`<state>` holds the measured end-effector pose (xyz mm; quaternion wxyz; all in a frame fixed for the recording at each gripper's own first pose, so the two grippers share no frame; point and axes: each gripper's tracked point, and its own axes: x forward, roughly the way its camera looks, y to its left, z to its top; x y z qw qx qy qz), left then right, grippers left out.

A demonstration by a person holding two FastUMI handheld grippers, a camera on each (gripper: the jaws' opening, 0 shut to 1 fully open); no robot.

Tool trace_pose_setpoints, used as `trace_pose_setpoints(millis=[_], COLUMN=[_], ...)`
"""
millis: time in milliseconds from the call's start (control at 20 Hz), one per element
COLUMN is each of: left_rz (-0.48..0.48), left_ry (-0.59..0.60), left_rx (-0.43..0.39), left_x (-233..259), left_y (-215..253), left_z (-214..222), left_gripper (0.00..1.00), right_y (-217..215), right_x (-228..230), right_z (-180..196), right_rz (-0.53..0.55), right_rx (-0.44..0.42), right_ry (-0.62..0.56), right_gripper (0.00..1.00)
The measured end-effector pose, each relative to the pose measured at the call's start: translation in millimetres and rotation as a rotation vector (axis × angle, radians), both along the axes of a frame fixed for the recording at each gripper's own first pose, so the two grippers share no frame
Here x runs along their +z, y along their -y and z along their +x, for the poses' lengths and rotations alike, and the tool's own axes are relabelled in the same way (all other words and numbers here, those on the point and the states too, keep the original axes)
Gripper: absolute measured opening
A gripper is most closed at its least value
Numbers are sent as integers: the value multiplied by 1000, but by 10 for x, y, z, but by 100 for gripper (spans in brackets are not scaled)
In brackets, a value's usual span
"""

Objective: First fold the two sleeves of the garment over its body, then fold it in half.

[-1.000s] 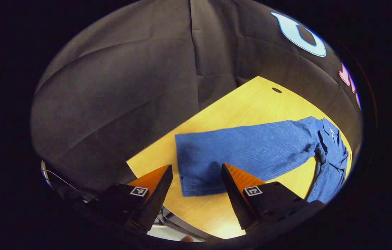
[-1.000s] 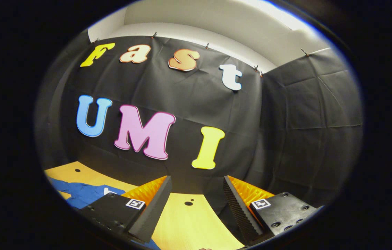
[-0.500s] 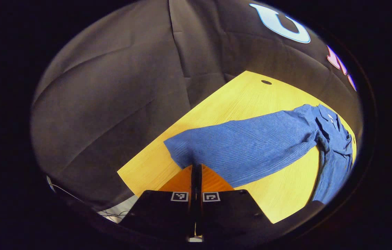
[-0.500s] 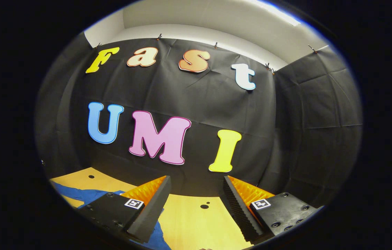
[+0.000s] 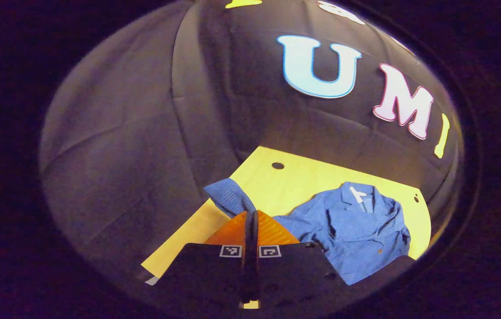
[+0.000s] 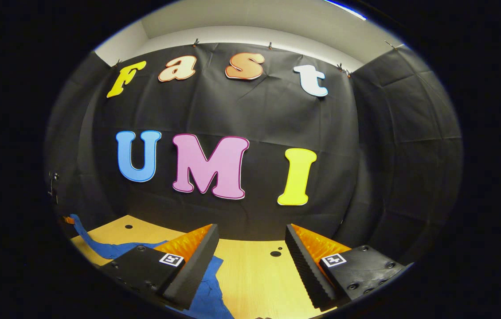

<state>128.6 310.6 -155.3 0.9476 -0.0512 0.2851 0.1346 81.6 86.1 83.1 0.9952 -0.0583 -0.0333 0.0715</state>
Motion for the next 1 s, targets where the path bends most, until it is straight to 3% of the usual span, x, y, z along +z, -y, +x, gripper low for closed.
trace_pose_setpoints(millis=[250,500,750,1000], left_rz=[-13,1,-4,-56], left_ry=[73,85,30,-133], left_rx=[-181,-395,-655,-792], left_x=[675,814,397,-349], left_y=[1010,2209,3554,4373], left_z=[413,1075,1568,1894], left_gripper=[0,0,0,0], right_y=[131,252,434,776], right_x=[-213,-540,-815,-1172], right_z=[43,104,122,64], right_rz=[43,69,92,118], right_rx=[17,38,25,-23], right_ry=[-60,-157,-224,-309], right_gripper=[96,96,96,96])
